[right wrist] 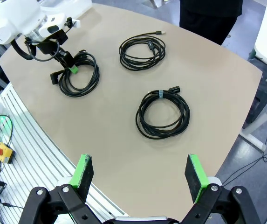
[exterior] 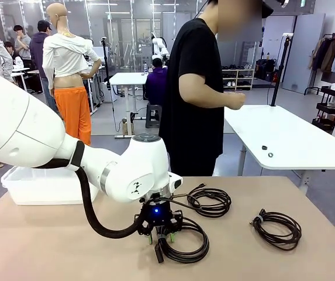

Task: Organize and store the cables.
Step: Place the Power Cable into the Organizing box.

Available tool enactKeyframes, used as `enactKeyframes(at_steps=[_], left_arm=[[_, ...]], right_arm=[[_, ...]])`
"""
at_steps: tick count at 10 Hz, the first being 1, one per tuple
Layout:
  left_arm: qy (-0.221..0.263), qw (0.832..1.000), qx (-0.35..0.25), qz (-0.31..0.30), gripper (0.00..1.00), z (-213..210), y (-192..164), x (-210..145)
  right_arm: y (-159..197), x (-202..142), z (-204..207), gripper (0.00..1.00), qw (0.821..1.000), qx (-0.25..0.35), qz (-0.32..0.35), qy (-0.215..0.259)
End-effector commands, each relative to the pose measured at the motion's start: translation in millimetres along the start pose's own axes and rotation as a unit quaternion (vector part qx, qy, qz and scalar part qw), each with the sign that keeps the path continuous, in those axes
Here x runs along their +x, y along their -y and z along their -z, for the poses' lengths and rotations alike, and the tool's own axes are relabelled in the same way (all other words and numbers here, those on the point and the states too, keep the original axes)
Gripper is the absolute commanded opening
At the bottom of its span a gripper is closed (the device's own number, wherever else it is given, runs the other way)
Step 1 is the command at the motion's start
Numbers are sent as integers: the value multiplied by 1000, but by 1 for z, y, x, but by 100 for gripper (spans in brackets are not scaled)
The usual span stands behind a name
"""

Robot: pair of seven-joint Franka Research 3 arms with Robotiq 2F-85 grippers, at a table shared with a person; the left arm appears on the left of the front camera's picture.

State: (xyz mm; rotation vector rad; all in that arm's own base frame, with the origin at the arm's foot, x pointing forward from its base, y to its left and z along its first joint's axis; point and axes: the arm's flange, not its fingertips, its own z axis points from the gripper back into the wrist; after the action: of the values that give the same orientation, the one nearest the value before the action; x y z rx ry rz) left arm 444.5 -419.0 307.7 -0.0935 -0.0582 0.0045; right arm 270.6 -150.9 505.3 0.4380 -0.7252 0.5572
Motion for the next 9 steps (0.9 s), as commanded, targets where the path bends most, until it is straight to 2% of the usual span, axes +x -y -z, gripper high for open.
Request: enactKeyframes(at_steps=[1, 2, 6, 7, 8, 9], left_arm=[[5, 1000, 22, -14, 25, -4, 7, -5], [3, 1000, 22, -14, 0, -5, 6, -6], [16, 1000, 11, -5, 0, -29, 0, -3], [33, 999, 8, 22, 0, -51, -4, -5], [38, 998, 3, 43, 9, -83, -13, -7], [54, 996, -2, 78, 9, -117, -25, -9]], right_arm=[[1, -1, -1, 100, 1000, 6, -9, 4], [1, -1, -1, 100, 1000, 6, -9, 4], [1, -1, -1, 100, 1000, 6, -9, 4], [1, -1, -1, 100, 1000, 6, -9, 4], [1, -1, -1, 100, 1000, 6, -9, 4], [1, -1, -1, 100, 1000, 6, -9, 4]])
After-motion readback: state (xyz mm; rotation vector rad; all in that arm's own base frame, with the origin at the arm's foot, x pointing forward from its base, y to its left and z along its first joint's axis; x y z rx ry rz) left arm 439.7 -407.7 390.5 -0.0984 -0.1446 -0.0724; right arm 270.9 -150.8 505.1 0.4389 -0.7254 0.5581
